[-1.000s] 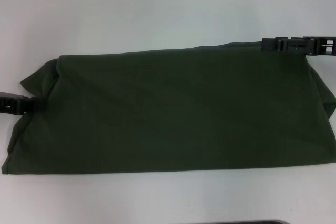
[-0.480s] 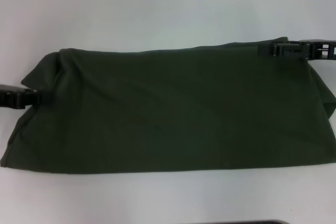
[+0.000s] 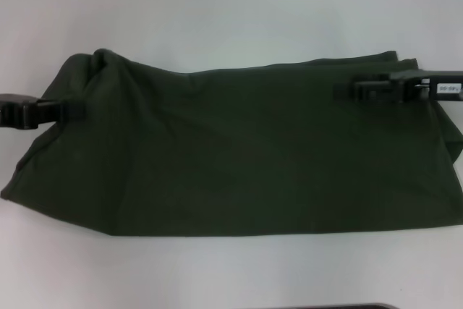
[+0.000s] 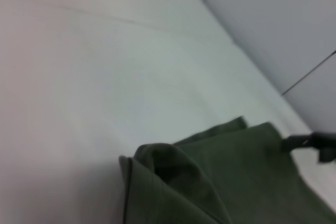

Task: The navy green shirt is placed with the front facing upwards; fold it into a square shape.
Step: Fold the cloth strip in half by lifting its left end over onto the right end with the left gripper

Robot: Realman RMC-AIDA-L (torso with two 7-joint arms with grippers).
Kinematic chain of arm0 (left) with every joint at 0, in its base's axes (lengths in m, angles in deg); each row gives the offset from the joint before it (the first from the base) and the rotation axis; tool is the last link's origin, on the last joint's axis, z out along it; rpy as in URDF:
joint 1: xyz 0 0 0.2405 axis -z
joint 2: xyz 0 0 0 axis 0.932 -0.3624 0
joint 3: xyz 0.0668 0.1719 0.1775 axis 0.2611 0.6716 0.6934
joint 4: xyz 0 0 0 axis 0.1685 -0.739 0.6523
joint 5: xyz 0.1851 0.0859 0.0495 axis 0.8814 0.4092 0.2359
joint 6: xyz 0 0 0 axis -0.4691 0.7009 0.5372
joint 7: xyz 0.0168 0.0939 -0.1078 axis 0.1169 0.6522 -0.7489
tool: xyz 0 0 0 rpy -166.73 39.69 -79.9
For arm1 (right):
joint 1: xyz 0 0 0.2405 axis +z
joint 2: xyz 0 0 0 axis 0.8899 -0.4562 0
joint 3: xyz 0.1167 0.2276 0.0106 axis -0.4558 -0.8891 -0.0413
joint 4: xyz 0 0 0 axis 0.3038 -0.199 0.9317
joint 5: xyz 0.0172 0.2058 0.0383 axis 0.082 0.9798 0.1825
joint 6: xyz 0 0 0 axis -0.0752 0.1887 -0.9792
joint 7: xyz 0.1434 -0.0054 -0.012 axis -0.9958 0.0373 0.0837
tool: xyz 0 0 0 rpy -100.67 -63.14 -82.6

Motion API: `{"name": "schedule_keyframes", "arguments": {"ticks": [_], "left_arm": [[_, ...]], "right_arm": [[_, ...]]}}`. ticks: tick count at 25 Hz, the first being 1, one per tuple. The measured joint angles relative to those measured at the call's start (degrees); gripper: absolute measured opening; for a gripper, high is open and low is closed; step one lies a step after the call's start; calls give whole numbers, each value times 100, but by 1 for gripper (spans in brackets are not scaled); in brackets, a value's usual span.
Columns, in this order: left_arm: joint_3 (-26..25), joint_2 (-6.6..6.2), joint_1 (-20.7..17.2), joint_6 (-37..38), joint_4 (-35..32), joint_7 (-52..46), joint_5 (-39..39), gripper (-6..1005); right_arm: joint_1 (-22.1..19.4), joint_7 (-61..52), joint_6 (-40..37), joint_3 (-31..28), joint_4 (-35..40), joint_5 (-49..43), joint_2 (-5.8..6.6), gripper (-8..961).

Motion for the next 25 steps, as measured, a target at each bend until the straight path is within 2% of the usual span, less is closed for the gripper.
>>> {"name": "schedule_keyframes", "arguments": {"ticks": [4, 9, 18, 25], "left_arm": [[-2, 49, -27, 254, -144, -28, -273, 39], [-71, 58, -12, 478, -206, -80, -529, 42], [-145, 56, -52, 772, -377, -122, -1004, 46], [-144, 48, -56, 806, -413, -122, -1135, 49]], "right_arm": [[41, 174, 72, 226, -2, 0, -175, 884], [165, 192, 476, 586, -82, 5, -353, 819], [755, 525, 1172, 800, -952, 52, -439, 600], [1238, 707, 1767, 980, -1489, 70, -476, 271]]}}
